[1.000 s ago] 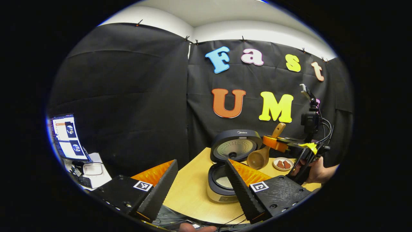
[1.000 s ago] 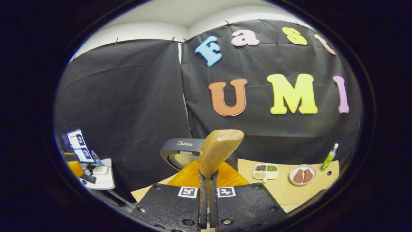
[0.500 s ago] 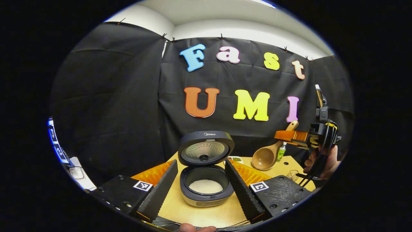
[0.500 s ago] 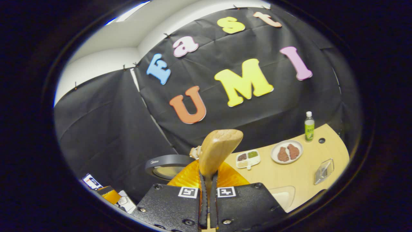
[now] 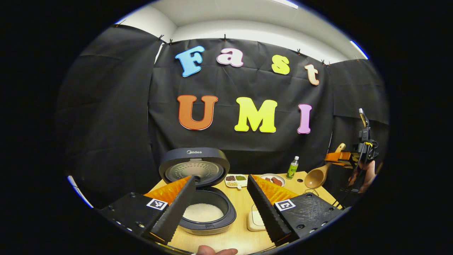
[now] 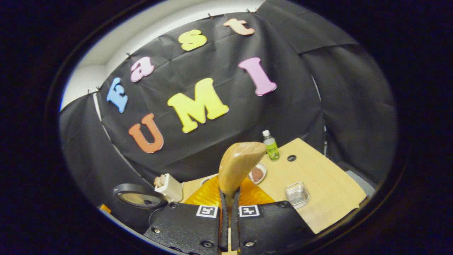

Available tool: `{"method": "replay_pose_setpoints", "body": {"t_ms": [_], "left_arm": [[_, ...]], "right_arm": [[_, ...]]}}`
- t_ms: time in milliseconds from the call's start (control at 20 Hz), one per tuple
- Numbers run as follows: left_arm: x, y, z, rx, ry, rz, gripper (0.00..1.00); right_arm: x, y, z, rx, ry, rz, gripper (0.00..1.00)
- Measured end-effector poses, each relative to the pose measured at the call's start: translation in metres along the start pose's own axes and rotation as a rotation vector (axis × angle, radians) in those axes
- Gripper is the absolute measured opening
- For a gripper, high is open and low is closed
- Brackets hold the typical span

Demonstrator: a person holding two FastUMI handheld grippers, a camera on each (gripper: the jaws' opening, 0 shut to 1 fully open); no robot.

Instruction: Close the left gripper, press the button to open the rice cooker; take a wooden spoon from the chopstick holder with the right hand, scoop a spoonful of rice and pour it into the rice cooker, then put the wooden spoon back into the chopstick holder.

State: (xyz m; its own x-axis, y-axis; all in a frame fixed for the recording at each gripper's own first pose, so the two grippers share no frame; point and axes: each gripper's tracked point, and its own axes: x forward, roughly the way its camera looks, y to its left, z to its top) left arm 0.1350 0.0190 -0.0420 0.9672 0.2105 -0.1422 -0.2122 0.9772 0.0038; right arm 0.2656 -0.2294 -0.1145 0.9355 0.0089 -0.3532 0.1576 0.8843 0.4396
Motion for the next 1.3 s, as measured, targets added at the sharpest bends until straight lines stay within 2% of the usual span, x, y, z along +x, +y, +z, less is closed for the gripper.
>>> {"method": "replay_pose_setpoints", "body": {"t_ms": [250,400,650,900,1300], "left_arm": [[0.015,-0.005,-0.005,0.015,0.013,0.024,0.95],[0.022,-0.009,-0.003,0.02,0.019,0.032,0.94],[0.026,-0.018,-0.008,0.033,0.039,0.05,0.95],[0.028,-0.017,-0.013,0.05,0.062,0.082,0.95],[0.032,-0.025,-0.012,0.054,0.065,0.08,0.95]], "right_arm": [[0.042,-0.091,0.01,-0.023,-0.016,-0.15,0.08],[0.078,-0.135,-0.008,-0.048,0.015,-0.202,0.08],[0.119,-0.178,-0.056,-0.087,0.091,-0.226,0.08],[0.144,-0.191,-0.092,-0.048,0.132,-0.202,0.1],[0.165,-0.217,-0.111,0.008,0.134,-0.201,0.14]]}}
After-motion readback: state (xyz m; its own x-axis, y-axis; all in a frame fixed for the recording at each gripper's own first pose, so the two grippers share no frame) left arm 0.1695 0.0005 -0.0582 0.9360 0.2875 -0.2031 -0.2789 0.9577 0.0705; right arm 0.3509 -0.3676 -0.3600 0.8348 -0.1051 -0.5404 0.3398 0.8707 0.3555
